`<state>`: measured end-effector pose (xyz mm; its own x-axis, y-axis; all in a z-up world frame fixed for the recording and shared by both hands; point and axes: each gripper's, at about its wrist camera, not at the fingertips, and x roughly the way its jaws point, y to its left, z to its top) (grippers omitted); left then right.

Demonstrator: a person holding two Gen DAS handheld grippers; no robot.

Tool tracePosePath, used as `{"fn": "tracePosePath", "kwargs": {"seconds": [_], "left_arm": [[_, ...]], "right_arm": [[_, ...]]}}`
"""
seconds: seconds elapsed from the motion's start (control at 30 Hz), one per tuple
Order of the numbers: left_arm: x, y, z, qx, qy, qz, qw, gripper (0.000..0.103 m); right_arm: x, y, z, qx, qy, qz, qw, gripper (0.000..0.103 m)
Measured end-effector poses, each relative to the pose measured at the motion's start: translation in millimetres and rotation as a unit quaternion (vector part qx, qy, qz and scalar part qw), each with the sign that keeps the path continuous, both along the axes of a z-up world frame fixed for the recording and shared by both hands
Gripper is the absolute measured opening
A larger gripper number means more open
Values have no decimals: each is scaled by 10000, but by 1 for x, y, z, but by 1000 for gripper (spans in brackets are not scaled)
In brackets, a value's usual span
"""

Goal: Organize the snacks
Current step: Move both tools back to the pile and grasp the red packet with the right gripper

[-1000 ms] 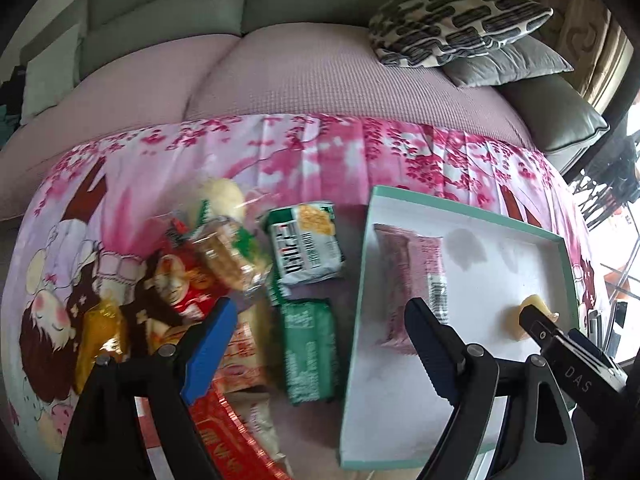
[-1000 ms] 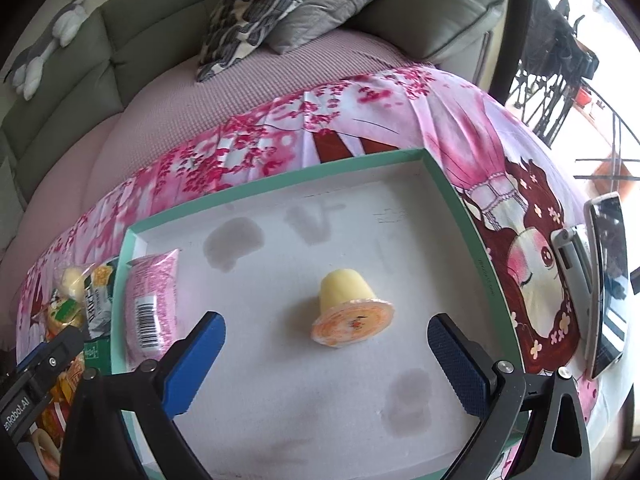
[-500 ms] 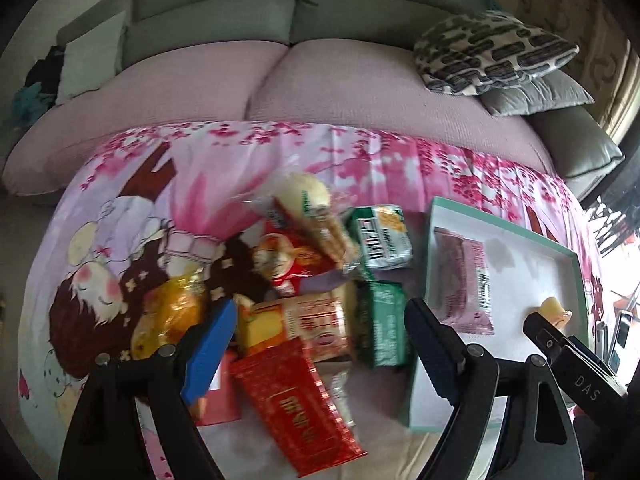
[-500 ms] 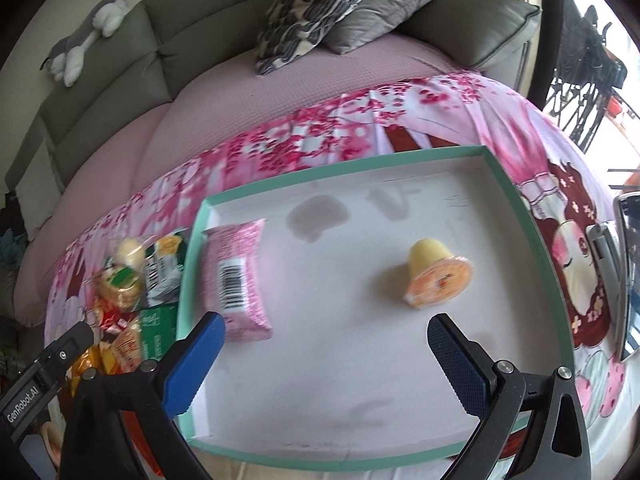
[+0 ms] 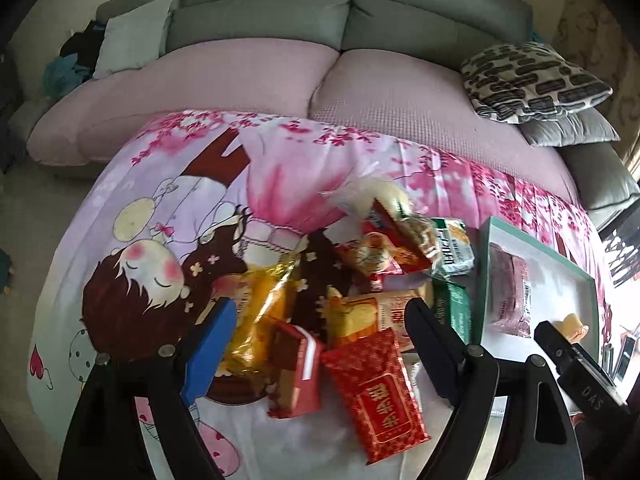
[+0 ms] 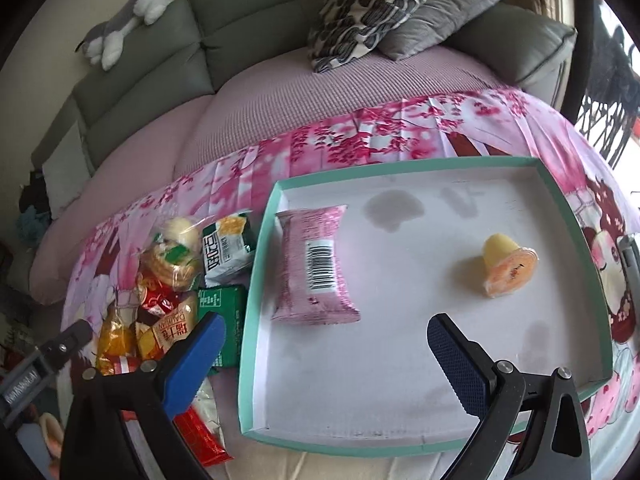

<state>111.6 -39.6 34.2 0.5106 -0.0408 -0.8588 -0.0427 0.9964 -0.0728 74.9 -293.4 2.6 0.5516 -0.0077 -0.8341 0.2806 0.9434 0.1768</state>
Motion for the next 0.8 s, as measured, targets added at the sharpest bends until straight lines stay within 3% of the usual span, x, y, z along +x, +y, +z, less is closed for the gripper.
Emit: {"fn": "tracePosePath", "kwargs": {"seconds": [0.27, 0.47, 0.8], "left_arm": [[2, 32, -9, -167, 235, 231, 9993, 86], [0, 41, -20, 172, 442, 306, 9984, 86], [-7, 47, -38, 190, 747, 370, 9963, 86]], "right_arm": [[-4, 38, 2, -369, 106, 323, 9987, 102], [-7, 76, 5, -267, 238, 779, 9963, 102], [-10, 125, -17, -307, 625, 1441, 9871, 102]]}}
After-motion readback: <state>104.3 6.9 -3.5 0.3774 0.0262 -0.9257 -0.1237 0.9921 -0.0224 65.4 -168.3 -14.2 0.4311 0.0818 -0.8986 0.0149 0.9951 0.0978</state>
